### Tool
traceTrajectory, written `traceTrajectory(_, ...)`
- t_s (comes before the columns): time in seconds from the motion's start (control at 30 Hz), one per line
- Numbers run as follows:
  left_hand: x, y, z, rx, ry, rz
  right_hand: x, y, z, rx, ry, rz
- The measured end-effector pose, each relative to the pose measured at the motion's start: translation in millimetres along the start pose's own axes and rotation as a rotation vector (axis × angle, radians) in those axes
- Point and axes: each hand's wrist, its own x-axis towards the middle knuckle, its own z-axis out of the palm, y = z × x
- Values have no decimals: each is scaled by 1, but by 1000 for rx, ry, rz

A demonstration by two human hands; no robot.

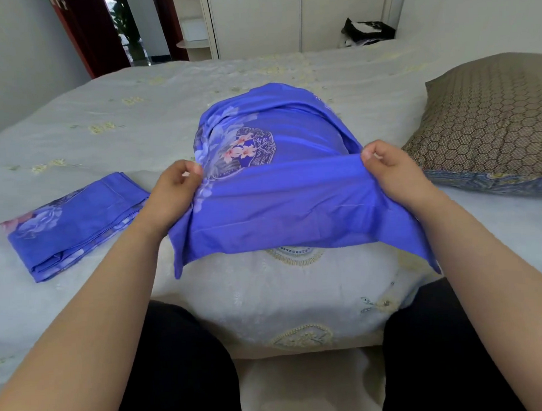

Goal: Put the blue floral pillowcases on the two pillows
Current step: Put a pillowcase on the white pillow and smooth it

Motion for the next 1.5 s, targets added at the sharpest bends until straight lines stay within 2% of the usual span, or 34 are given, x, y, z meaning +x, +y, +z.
traceTrajectory(0.07, 6, -10, -6, 135, -127, 33, 1, 9, -2, -33, -119, 72)
traceTrajectory(0.13, 10, -14, -10, 218, -176, 67, -1, 7, -6, -54, -196, 96)
traceTrajectory(0.23, 20, -6, -4, 132, -28, 106, 4, -3, -7, 67, -214, 50)
traceTrajectory(0.33, 37, -3, 4, -93, 85, 13, 16, -12, 2, 304, -116, 129)
traceTrajectory(0.37, 41, -9, 5, -139, 40, -24, 18, -7, 5, 297, -83, 172)
traceTrajectory(0.43, 42, -29, 6, -83, -116, -88, 15, 14, 8, 122, -138, 252)
traceTrajectory(0.53, 31, -51, -3, 24, -243, -183, 3, 40, 3, -45, -331, 352)
traceTrajectory(0.63, 23, -72, -23, 95, -353, -289, -6, 50, -14, -27, -510, 458)
traceTrajectory(0.73, 13, -87, -37, -8, -476, -391, -18, 62, -29, -124, -676, 572)
traceTrajectory(0.77, 13, -91, -36, -117, -458, -402, -21, 65, -29, -98, -673, 587)
traceTrajectory(0.83, 9, -86, -30, -377, -404, -428, -24, 64, -19, 100, -520, 595)
traceTrajectory(0.93, 7, -77, -17, -735, -343, -516, -33, 51, 3, 641, -186, 621)
traceTrajectory(1.0, 5, -74, -12, -897, -281, -522, -36, 46, 13, 932, -112, 622)
traceTrajectory(1.03, 5, -72, -14, -897, -238, -518, -36, 43, 14, 999, -111, 625)
traceTrajectory(1.07, 2, -65, -14, -879, -212, -489, -36, 37, 16, 984, -98, 623)
traceTrajectory(1.13, 1, -64, -15, -645, -104, -422, -37, 31, 15, 862, -182, 629)
traceTrajectory(1.2, -5, -67, -15, -475, -91, -465, -38, 28, 15, 613, -339, 639)
traceTrajectory(1.23, -8, -66, -16, -412, -142, -513, -36, 35, 15, 441, -392, 635)
traceTrajectory(1.3, -11, -68, -20, -339, -282, -528, -35, 48, 15, 156, -347, 635)
traceTrajectory(1.37, -11, -69, -24, -165, -263, -478, -35, 53, 15, -61, -228, 568)
traceTrajectory(1.4, -8, -70, -24, -41, -198, -403, -37, 46, 15, -147, -156, 550)
traceTrajectory(1.43, -5, -69, -27, 60, -67, -304, -39, 41, 15, -189, -87, 525)
traceTrajectory(1.5, -7, -49, -24, 166, 325, -60, -42, 29, 15, 7, -110, 563)
